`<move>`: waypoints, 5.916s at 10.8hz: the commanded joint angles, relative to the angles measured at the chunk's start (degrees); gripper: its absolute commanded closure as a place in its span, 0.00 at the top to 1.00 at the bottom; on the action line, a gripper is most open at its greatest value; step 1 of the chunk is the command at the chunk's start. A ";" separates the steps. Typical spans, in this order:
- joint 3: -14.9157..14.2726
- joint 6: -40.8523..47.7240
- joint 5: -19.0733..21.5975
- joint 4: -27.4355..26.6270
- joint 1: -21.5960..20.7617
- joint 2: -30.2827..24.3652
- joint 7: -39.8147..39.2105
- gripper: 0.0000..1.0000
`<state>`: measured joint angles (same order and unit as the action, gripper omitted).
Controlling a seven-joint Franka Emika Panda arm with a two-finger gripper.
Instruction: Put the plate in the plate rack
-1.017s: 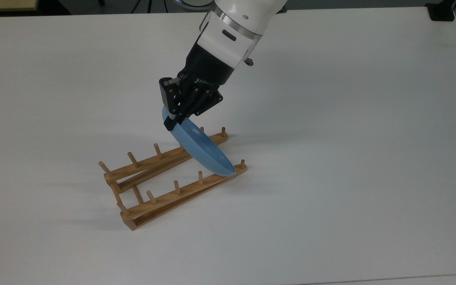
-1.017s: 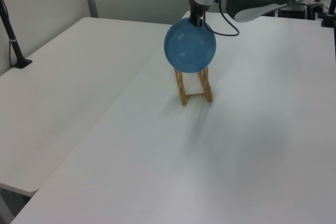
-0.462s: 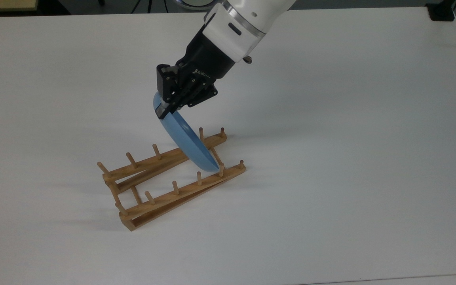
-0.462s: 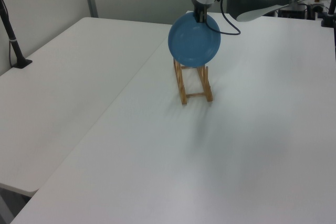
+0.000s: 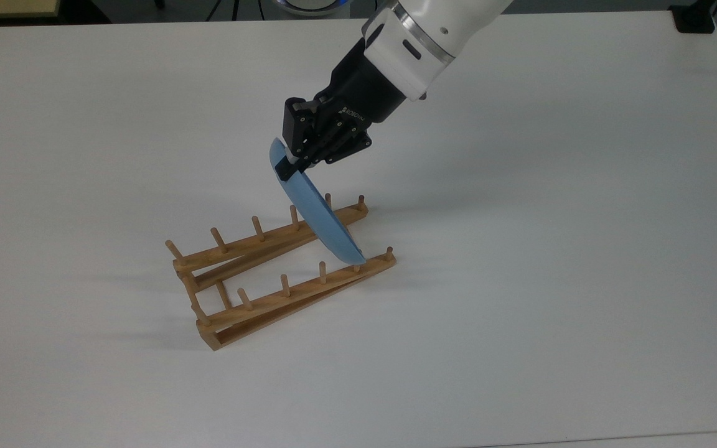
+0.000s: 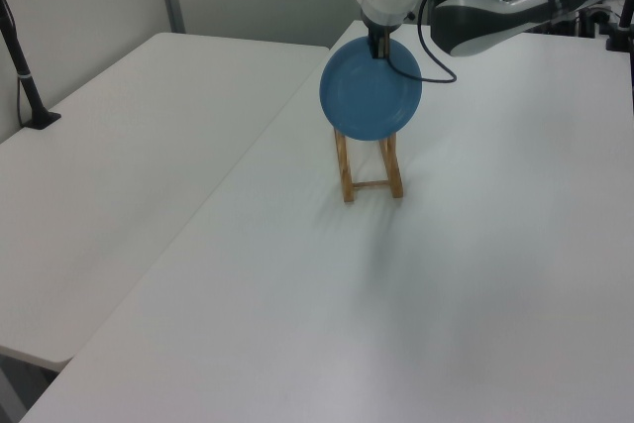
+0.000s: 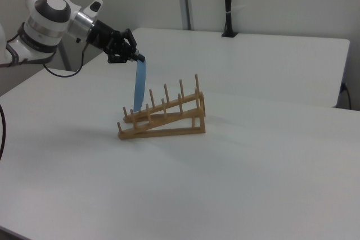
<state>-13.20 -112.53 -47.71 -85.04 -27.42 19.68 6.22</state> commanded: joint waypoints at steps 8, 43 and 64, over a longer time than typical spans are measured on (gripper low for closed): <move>0.55 -1.20 -2.12 -2.50 0.96 2.55 4.67 0.28; 5.90 17.52 47.71 -7.60 7.84 -12.32 18.49 1.00; 1.44 -7.00 23.63 -4.44 2.55 1.94 77.01 1.00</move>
<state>-9.20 -118.33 -22.88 -90.00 -24.80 21.67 82.03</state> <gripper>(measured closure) 0.000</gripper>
